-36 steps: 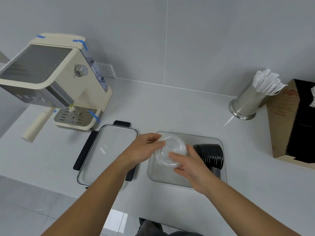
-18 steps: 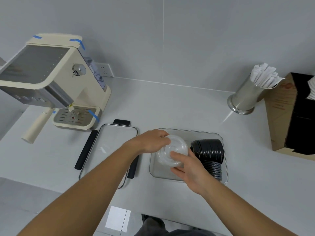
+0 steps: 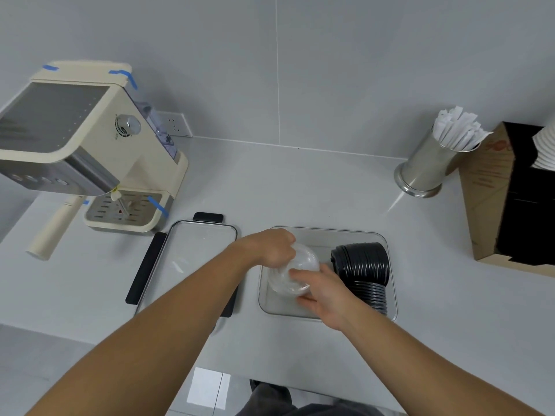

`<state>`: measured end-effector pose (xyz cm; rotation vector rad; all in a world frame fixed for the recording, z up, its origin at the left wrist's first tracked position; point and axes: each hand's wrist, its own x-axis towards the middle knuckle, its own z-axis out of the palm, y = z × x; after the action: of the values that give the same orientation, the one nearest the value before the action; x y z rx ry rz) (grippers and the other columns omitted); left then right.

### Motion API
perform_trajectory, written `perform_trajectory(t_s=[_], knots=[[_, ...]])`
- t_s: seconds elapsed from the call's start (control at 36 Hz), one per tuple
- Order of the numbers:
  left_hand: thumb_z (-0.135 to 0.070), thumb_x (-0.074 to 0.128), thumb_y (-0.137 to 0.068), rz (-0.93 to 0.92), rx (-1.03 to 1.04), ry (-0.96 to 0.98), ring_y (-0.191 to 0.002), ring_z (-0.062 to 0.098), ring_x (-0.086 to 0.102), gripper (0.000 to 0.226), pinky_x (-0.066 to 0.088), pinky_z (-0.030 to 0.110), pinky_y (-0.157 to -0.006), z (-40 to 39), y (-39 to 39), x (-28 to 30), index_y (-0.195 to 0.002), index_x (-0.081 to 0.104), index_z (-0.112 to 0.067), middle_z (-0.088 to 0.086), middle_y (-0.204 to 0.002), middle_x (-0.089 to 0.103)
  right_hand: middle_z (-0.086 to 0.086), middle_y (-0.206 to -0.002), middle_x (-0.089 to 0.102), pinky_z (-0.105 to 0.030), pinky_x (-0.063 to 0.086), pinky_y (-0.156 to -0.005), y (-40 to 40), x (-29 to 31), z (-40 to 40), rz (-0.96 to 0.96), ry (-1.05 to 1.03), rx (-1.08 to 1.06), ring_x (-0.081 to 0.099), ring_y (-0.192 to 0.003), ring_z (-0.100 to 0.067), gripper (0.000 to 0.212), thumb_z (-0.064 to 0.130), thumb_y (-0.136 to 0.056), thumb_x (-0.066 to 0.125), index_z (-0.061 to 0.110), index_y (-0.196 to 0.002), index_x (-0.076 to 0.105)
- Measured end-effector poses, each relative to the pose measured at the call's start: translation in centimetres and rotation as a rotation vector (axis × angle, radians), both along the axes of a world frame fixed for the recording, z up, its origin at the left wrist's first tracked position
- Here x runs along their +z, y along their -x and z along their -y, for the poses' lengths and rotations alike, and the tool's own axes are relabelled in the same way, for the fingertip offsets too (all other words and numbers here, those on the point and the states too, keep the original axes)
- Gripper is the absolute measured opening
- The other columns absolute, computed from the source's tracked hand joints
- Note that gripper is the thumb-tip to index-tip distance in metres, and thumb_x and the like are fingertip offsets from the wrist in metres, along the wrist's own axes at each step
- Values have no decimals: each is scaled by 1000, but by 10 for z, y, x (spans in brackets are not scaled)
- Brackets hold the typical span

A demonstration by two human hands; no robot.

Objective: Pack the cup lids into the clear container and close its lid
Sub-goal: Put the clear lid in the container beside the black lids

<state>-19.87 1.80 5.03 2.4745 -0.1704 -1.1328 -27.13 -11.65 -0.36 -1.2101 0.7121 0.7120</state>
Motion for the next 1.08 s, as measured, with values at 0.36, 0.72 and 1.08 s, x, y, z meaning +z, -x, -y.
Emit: perform_trajectory(t_s=[0.36,0.72,1.08], knots=[[-25,65,-88,361,492,269,-96,6,60,44,35,0,-69,-37,28,-22,-132,60,-20,-6,-118,64,-3,-113,67,-42,49,-100,-6,-8,-6,72,203,123,62,-106,-21,42,25,-79,75,22,-117,59],[-14,63,-87,239,735,371,-105,18,65,51,57,39,-89,-42,50,-47,-136,54,-22,6,-122,66,-4,-108,63,-42,52,-96,-15,-16,-14,36,203,10,61,-103,-23,32,10,-85,60,22,-114,57],[-11,61,-88,228,771,389,-102,17,65,49,57,34,-85,-42,53,-46,-135,56,-25,1,-117,67,-5,-108,64,-46,50,-99,-20,-16,-20,72,251,10,58,-91,-20,33,23,-84,63,18,-116,60]])
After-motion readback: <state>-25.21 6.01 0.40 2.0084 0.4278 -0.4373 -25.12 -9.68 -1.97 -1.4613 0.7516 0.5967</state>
